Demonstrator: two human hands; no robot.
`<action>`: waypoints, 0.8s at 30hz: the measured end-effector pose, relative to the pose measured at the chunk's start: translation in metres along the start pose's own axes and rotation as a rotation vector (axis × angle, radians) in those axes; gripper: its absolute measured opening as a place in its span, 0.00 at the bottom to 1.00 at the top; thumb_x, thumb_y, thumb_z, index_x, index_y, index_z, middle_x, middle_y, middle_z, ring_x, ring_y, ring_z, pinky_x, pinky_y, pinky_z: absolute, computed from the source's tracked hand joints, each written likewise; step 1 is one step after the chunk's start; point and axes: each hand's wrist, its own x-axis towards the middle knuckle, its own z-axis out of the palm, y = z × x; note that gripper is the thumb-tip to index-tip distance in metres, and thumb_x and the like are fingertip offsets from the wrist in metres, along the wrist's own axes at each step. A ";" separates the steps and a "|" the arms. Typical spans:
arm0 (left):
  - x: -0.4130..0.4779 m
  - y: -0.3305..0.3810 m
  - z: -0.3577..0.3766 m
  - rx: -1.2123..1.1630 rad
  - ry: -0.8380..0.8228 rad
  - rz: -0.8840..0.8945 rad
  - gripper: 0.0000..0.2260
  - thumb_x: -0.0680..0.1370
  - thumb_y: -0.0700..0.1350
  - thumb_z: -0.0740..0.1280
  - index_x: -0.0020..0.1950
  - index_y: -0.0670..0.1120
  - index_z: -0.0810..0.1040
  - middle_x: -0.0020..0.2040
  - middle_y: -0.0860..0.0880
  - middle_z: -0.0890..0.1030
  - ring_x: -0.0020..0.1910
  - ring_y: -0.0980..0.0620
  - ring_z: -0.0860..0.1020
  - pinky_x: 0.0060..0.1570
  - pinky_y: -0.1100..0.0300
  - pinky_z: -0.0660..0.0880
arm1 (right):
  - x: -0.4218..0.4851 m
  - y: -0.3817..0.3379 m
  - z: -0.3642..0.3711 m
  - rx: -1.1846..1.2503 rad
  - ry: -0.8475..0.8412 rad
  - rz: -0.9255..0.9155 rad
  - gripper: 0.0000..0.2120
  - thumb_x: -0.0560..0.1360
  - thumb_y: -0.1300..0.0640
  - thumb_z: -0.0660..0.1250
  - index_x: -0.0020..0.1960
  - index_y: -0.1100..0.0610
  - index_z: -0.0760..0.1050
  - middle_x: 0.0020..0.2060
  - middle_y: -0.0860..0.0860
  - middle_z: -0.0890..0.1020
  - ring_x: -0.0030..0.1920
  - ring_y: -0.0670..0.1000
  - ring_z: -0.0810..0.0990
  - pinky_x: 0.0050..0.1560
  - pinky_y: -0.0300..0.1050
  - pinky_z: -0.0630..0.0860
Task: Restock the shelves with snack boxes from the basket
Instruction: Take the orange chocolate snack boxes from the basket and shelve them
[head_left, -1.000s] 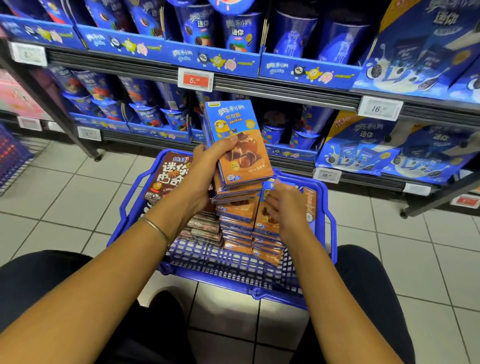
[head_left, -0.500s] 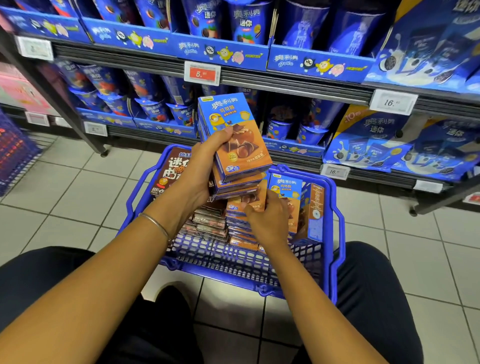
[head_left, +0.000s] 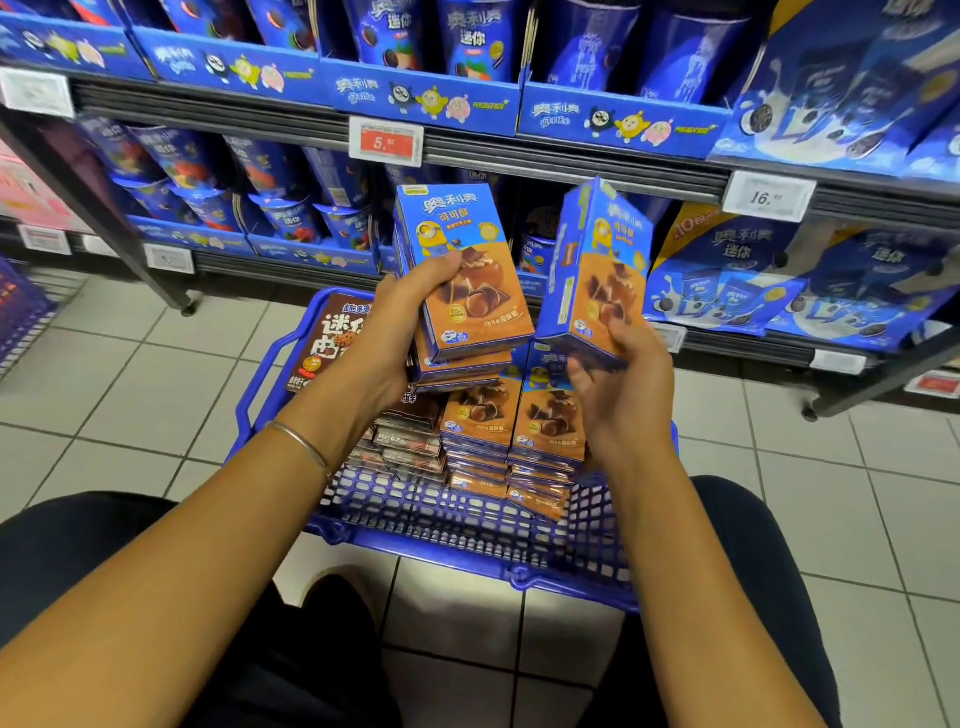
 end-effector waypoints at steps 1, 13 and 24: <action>0.001 -0.001 0.000 0.006 -0.006 -0.005 0.29 0.80 0.52 0.73 0.77 0.43 0.71 0.64 0.41 0.85 0.64 0.37 0.83 0.67 0.35 0.78 | -0.003 -0.005 0.004 0.025 -0.060 0.001 0.15 0.76 0.61 0.65 0.63 0.57 0.74 0.48 0.53 0.84 0.45 0.51 0.84 0.44 0.45 0.80; 0.006 -0.012 0.002 0.154 -0.114 0.074 0.35 0.76 0.61 0.75 0.78 0.48 0.72 0.67 0.44 0.84 0.63 0.41 0.84 0.68 0.40 0.78 | -0.006 -0.011 0.025 -0.264 -0.261 -0.005 0.11 0.73 0.49 0.68 0.55 0.51 0.77 0.43 0.48 0.86 0.42 0.47 0.85 0.37 0.44 0.80; 0.021 -0.021 -0.013 -0.002 -0.132 -0.021 0.32 0.79 0.62 0.71 0.78 0.47 0.74 0.70 0.41 0.82 0.68 0.38 0.81 0.70 0.37 0.75 | 0.004 0.004 0.043 -0.408 -0.254 0.077 0.13 0.78 0.49 0.68 0.53 0.58 0.81 0.45 0.55 0.85 0.46 0.58 0.83 0.51 0.68 0.77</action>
